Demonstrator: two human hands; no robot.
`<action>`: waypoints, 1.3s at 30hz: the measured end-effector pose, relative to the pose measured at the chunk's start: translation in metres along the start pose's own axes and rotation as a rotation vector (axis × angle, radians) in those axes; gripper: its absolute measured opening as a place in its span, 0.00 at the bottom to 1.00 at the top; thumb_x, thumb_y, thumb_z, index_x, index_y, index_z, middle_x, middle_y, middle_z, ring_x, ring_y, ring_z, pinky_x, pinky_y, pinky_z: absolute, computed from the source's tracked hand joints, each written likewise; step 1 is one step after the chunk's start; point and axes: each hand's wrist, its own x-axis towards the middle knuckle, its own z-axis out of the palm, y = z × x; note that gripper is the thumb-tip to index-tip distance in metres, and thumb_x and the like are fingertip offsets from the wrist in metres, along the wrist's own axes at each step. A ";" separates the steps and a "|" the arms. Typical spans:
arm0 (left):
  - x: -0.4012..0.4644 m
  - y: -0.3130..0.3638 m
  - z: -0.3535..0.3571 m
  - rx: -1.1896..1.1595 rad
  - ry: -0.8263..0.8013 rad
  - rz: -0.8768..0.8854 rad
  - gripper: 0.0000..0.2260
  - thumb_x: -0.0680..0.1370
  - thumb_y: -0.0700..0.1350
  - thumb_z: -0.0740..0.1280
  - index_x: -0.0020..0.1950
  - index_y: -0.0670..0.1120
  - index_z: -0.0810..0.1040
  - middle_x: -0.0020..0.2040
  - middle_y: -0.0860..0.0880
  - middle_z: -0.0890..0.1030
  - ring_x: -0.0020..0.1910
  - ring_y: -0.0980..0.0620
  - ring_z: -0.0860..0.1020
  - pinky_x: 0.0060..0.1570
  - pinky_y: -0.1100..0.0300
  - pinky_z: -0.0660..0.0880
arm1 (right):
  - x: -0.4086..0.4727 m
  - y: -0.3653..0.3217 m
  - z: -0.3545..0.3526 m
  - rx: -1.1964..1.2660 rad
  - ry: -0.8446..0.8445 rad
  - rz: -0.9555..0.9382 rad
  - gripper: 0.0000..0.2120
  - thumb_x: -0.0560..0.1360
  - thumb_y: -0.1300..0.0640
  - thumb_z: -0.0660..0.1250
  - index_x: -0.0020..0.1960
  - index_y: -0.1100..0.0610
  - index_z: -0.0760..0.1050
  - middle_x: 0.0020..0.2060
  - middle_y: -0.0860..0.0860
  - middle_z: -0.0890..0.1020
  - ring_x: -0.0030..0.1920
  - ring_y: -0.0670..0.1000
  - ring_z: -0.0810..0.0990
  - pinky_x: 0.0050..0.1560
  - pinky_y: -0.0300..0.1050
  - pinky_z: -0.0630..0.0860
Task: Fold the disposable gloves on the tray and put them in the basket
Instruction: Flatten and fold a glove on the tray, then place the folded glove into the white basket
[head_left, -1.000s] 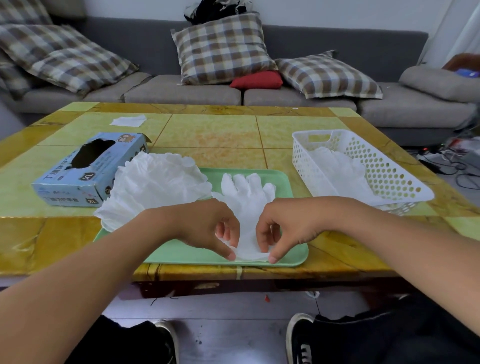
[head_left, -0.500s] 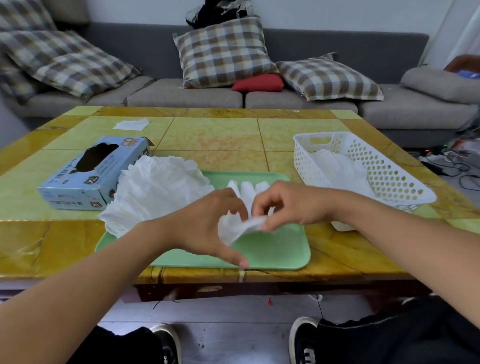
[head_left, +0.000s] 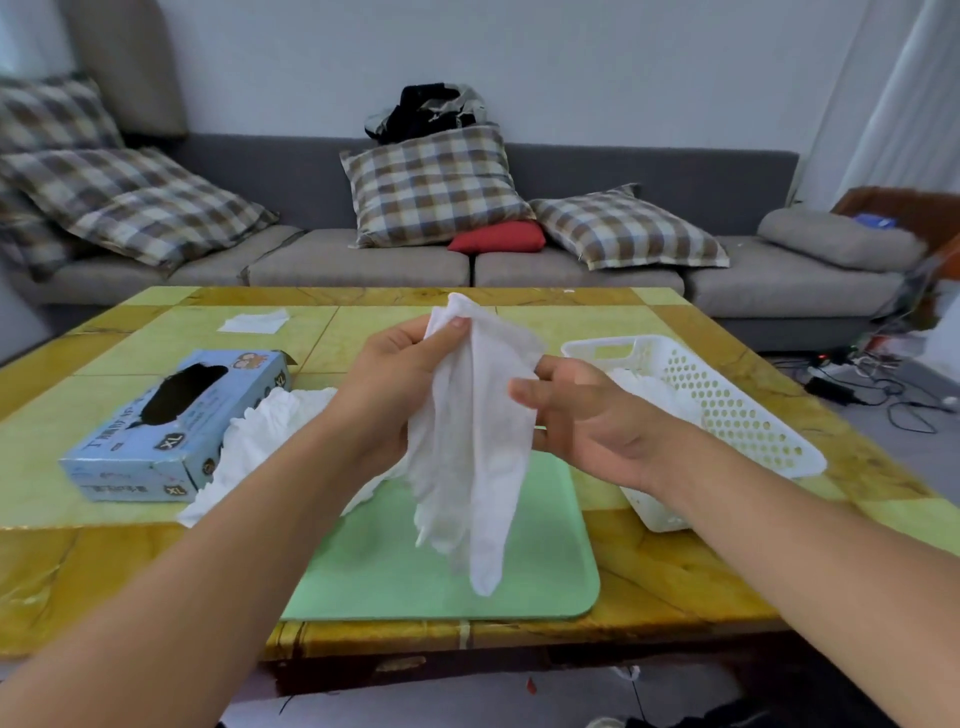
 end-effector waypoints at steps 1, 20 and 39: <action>0.001 0.001 0.002 0.015 -0.004 0.003 0.11 0.82 0.48 0.66 0.54 0.41 0.84 0.49 0.40 0.86 0.44 0.44 0.84 0.45 0.52 0.81 | 0.001 -0.001 0.004 0.017 0.098 -0.021 0.25 0.74 0.58 0.75 0.69 0.63 0.75 0.62 0.58 0.82 0.57 0.56 0.82 0.57 0.50 0.79; 0.048 0.021 0.137 0.003 -0.101 0.130 0.10 0.82 0.50 0.66 0.49 0.46 0.84 0.51 0.41 0.85 0.46 0.48 0.78 0.49 0.51 0.74 | -0.077 -0.120 -0.089 -0.132 0.537 -0.277 0.22 0.77 0.61 0.71 0.68 0.69 0.75 0.60 0.64 0.82 0.55 0.59 0.84 0.57 0.52 0.81; 0.135 -0.090 0.130 0.710 -0.445 0.419 0.14 0.79 0.43 0.72 0.37 0.36 0.78 0.33 0.49 0.71 0.33 0.54 0.68 0.36 0.60 0.65 | -0.035 -0.023 -0.228 -0.470 0.421 -0.145 0.10 0.74 0.71 0.71 0.51 0.59 0.83 0.45 0.52 0.87 0.46 0.48 0.85 0.55 0.42 0.81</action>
